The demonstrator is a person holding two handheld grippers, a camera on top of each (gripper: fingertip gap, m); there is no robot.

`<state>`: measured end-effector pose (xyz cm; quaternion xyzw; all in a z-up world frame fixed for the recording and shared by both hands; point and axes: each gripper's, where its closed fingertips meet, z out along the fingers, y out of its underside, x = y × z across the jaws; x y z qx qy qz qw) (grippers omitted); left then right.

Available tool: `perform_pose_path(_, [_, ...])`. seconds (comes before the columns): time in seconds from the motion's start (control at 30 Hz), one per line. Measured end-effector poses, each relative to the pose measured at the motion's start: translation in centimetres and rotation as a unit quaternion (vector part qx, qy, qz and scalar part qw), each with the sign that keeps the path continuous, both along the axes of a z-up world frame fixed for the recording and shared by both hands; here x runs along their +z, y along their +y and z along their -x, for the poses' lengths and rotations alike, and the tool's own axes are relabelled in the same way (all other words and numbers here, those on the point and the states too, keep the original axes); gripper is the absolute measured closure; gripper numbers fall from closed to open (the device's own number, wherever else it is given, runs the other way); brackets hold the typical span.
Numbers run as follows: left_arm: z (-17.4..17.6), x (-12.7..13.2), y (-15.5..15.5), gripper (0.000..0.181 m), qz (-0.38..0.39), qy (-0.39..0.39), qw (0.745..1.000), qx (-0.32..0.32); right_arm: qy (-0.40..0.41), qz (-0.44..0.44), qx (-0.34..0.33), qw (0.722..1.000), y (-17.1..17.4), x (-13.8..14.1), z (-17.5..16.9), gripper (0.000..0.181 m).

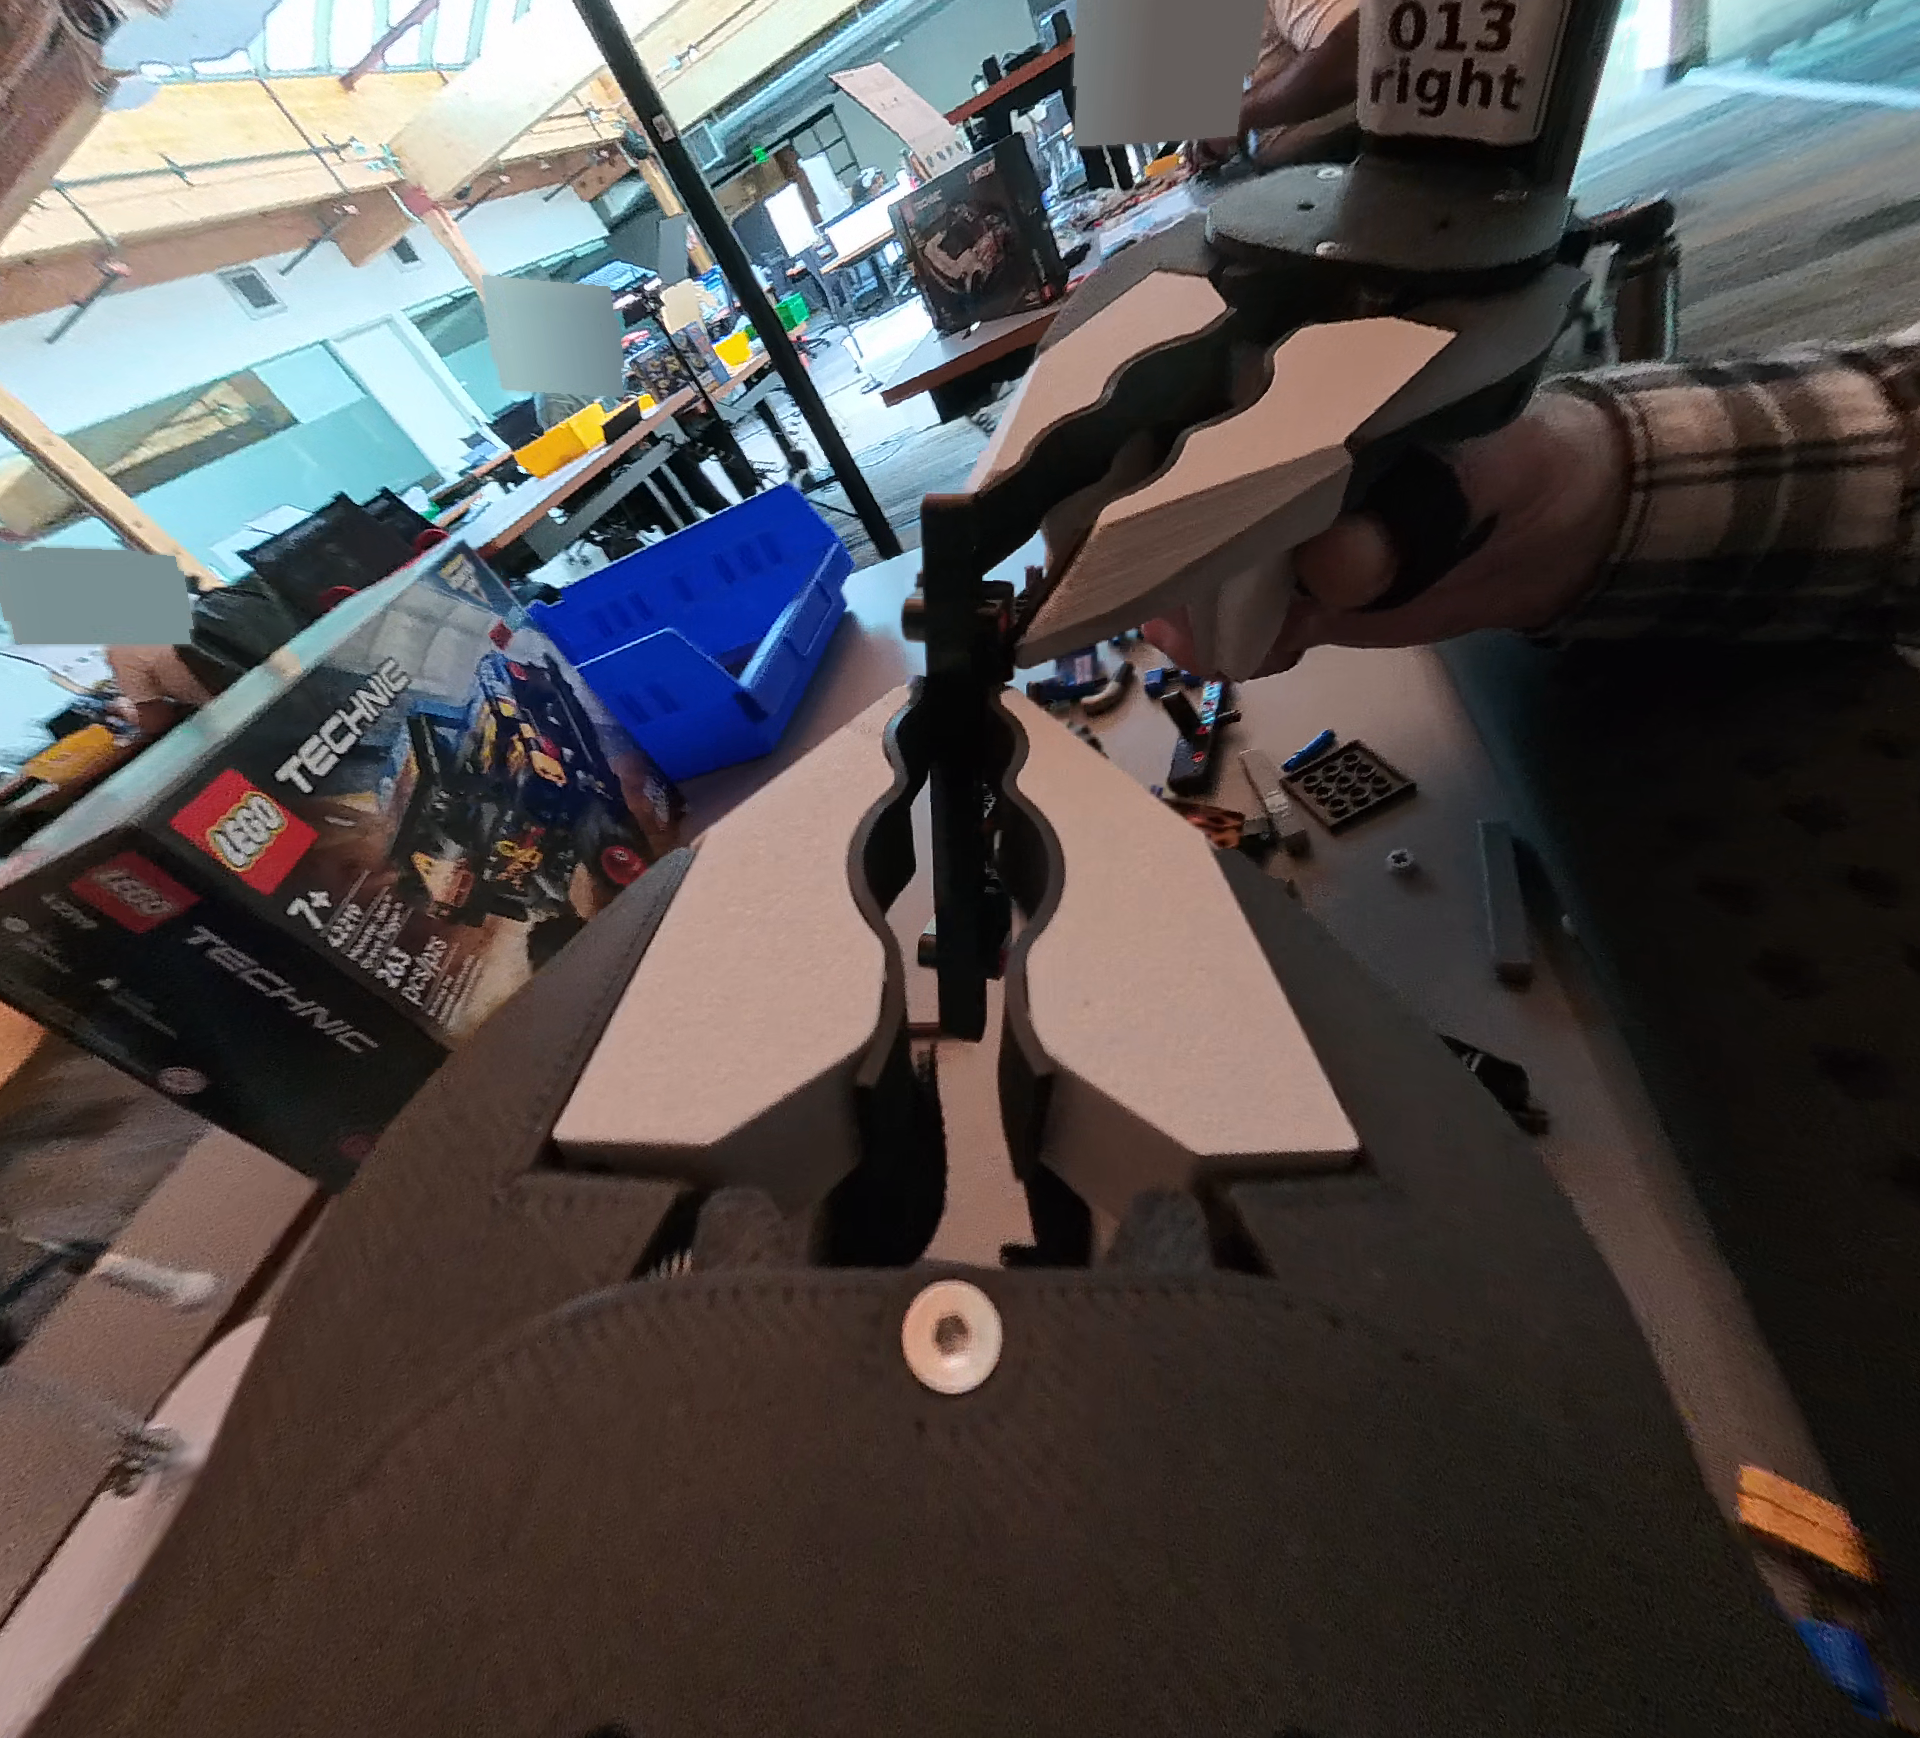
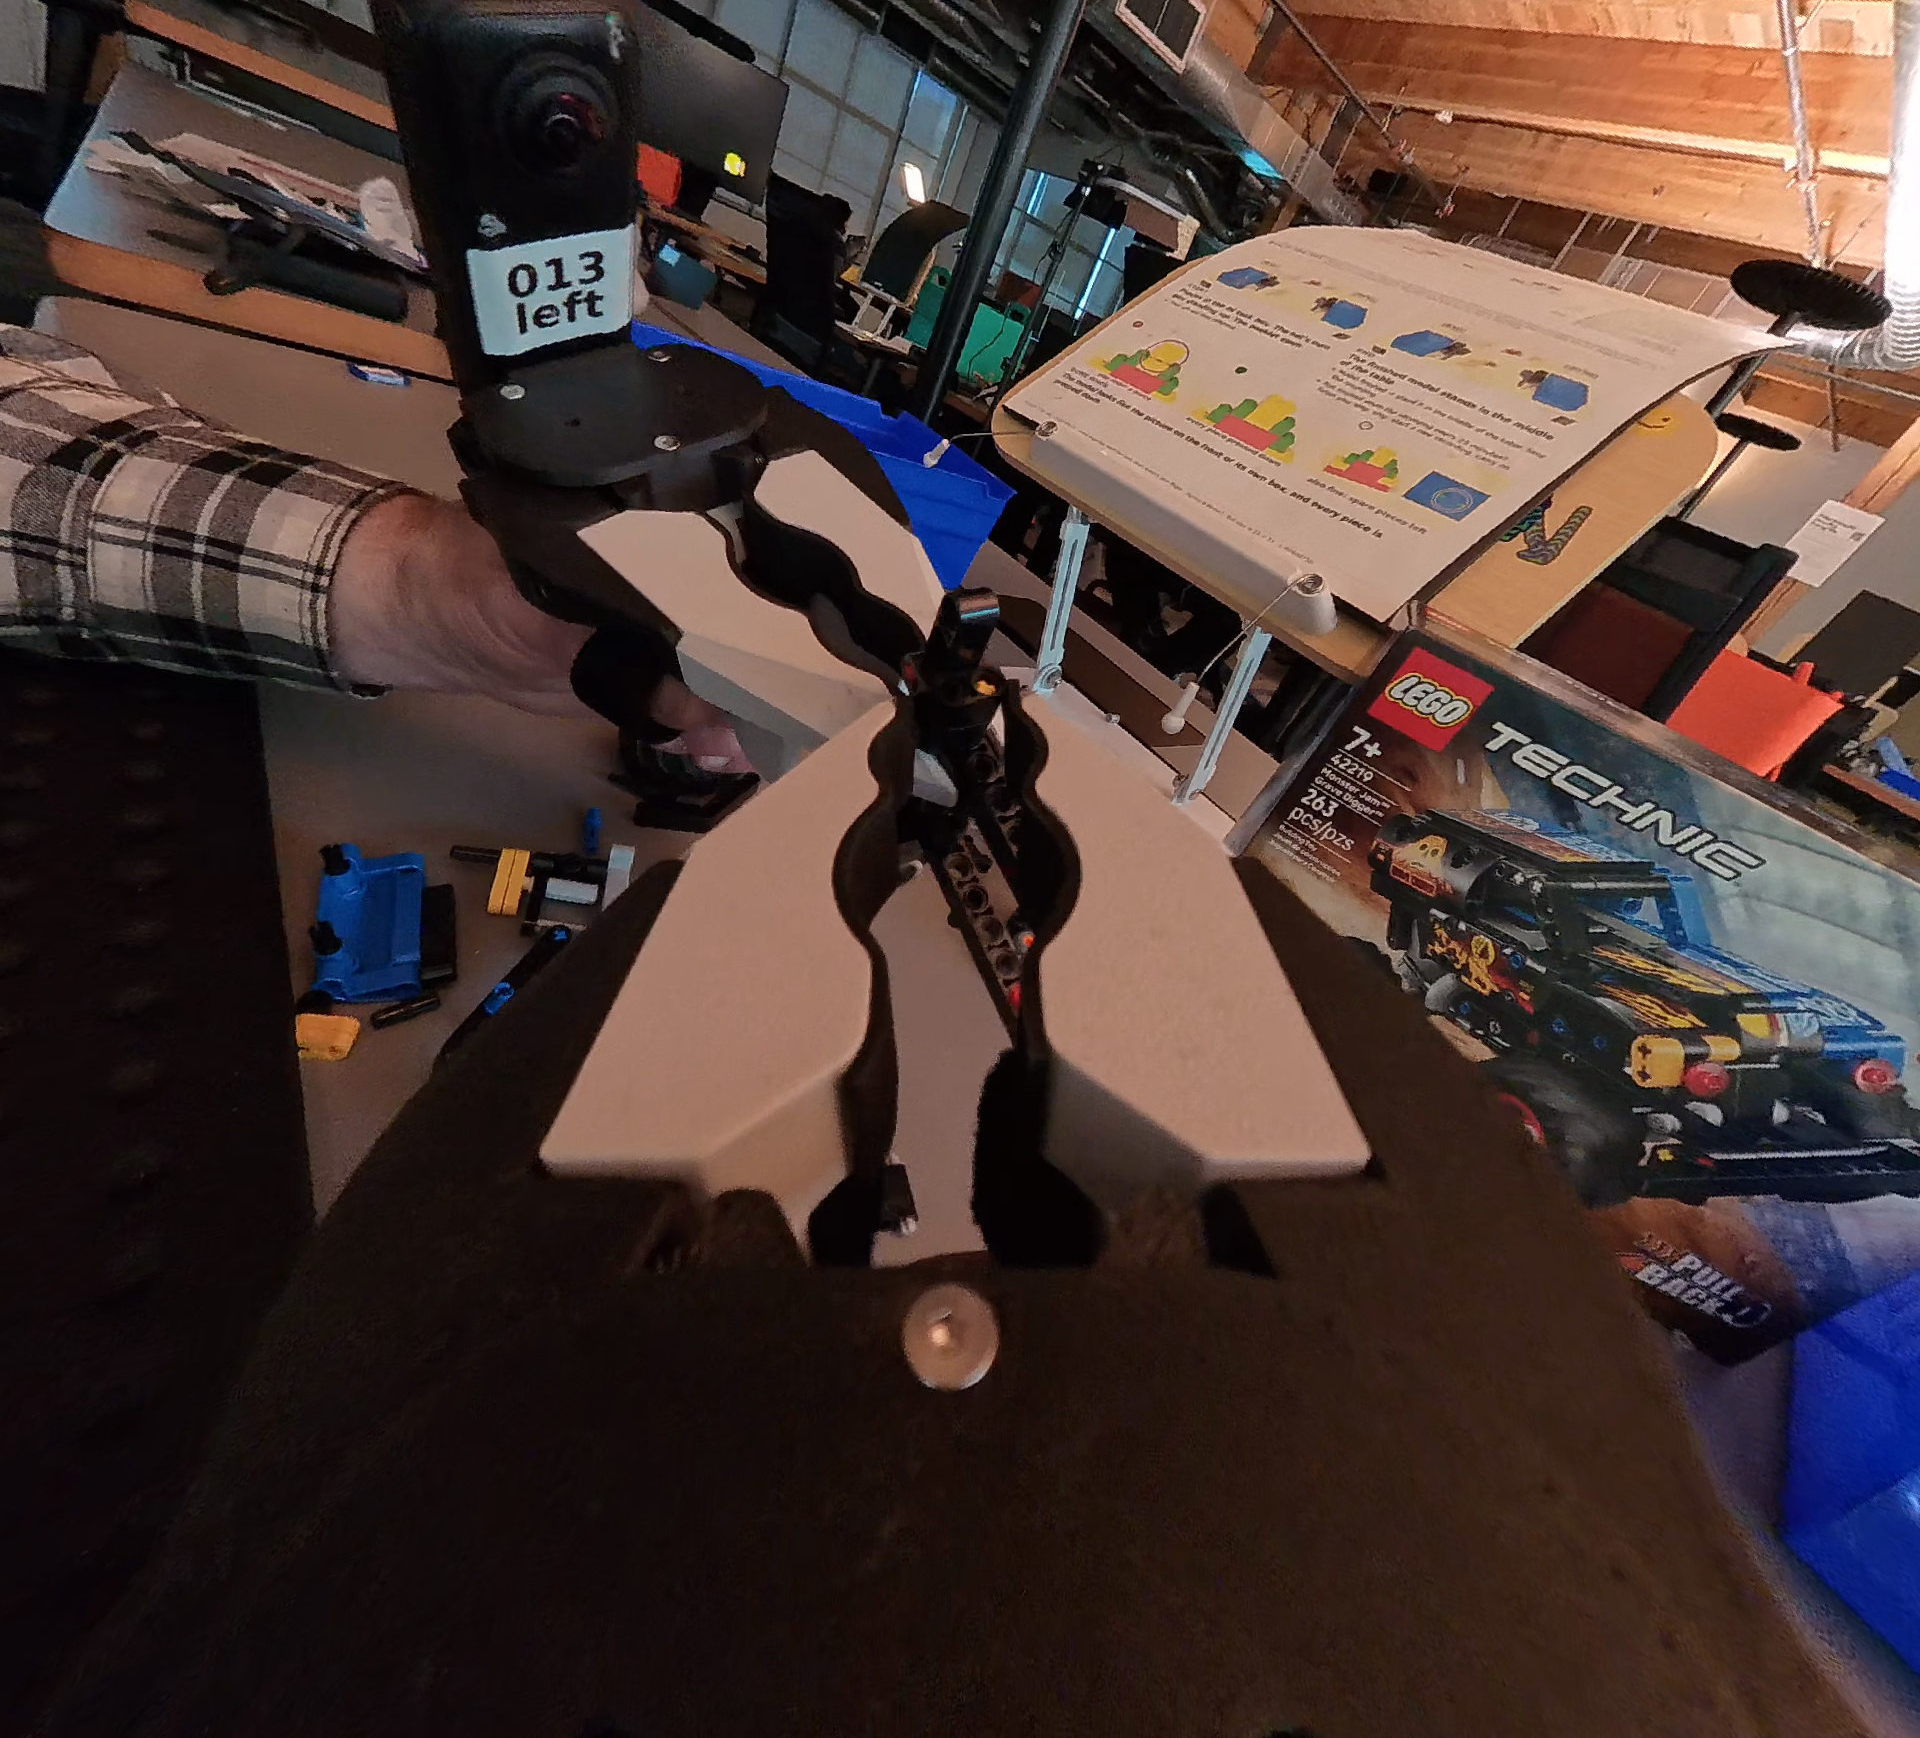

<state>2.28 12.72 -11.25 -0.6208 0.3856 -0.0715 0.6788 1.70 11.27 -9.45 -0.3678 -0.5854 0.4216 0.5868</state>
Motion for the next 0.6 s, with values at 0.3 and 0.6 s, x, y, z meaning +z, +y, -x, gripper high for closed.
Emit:
perform_pose_path(0.3, [-0.08,-0.31,0.35,0.174,-0.013,0.037,0.999,0.034,0.002,0.055,0.028,0.998,0.06,0.15,-0.13,0.165])
perform_pose_path(0.6, [-0.28,-0.58,0.3,0.175,-0.008,0.059,0.997,0.045,-0.008,0.044,0.038,0.998,0.04,-0.16,-0.43,0.165])
